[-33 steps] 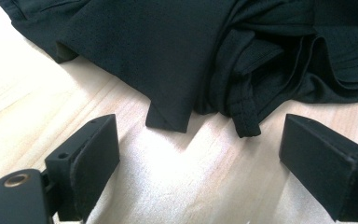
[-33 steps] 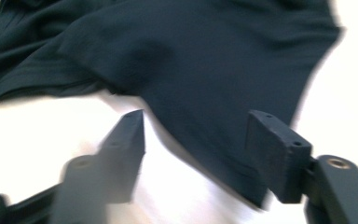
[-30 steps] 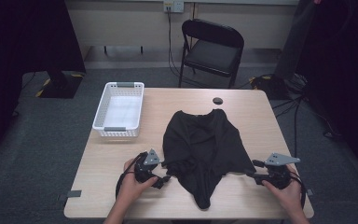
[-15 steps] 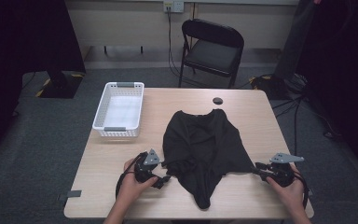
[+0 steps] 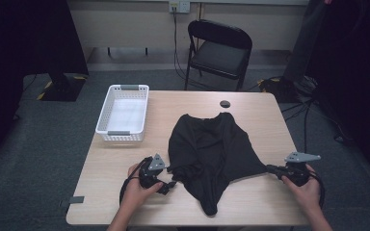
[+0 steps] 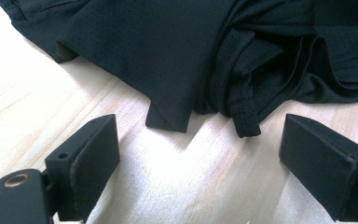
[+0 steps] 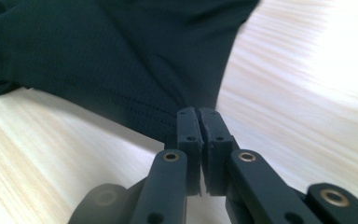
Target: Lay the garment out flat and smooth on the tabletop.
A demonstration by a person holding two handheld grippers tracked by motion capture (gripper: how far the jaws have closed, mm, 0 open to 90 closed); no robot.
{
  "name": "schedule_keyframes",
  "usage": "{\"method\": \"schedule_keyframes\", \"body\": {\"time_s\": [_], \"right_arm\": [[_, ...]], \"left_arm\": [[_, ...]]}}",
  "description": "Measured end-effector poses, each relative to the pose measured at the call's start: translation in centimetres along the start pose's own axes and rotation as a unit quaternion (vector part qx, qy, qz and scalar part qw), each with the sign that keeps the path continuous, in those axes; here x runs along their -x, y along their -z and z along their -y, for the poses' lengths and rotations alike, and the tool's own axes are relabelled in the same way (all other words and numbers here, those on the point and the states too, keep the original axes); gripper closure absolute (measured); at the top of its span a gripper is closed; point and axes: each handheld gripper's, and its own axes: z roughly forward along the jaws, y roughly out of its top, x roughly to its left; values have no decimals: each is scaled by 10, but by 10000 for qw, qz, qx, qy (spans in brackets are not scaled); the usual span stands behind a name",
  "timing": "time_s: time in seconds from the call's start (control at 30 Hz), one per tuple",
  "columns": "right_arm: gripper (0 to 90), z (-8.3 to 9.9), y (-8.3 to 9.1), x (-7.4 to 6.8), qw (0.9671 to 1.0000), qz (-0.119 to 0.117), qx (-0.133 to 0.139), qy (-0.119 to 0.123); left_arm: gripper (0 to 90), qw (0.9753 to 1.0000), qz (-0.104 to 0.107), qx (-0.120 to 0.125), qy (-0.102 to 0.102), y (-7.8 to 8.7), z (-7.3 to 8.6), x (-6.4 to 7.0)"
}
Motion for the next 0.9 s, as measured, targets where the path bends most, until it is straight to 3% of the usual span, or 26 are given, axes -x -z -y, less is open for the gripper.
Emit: {"method": "schedule_keyframes", "body": {"time_s": [0.07,0.13,0.17,0.2,0.23,0.3,0.33,0.4,0.43,0.5,0.6,0.67,0.73,0.87,0.9], "right_arm": [[873,0,5,11,10000,57,-12,-58],[874,2,11,27,9994,38,54,-346],[874,2,11,27,9994,38,54,-346],[874,3,17,49,9984,345,-81,-441],[873,2,18,56,9977,472,-138,-473],[852,3,24,78,9943,725,-100,-779],[784,4,27,87,9916,861,-96,-960],[643,4,30,95,9881,921,-6,-1236],[635,3,32,93,9889,957,71,-1138],[578,1,33,80,9918,787,226,-980],[574,-1,26,47,9968,429,368,-557],[619,1,13,13,9994,76,271,-218],[675,3,3,-6,9999,-44,121,-7],[699,4,-9,-20,9998,-77,-5,182],[784,5,-12,-21,9997,-49,-98,232]], "left_arm": [[118,10000,-1,1,0,0,0,0],[118,10000,0,-1,0,0,0,0],[118,10000,0,-1,0,0,0,0],[118,10000,8,0,4,0,0,0],[117,10000,8,0,4,0,0,0],[117,10000,6,1,3,0,0,0],[117,10000,0,1,0,0,0,0],[118,10000,0,0,1,0,0,0],[118,10000,1,0,1,0,0,0],[117,10000,6,1,5,0,0,0],[118,10000,5,-1,3,0,0,0],[117,10000,-1,1,0,0,0,0],[118,10000,-1,2,1,0,0,0],[117,10000,4,0,1,0,0,0],[118,10000,0,-1,0,0,0,0]]}}
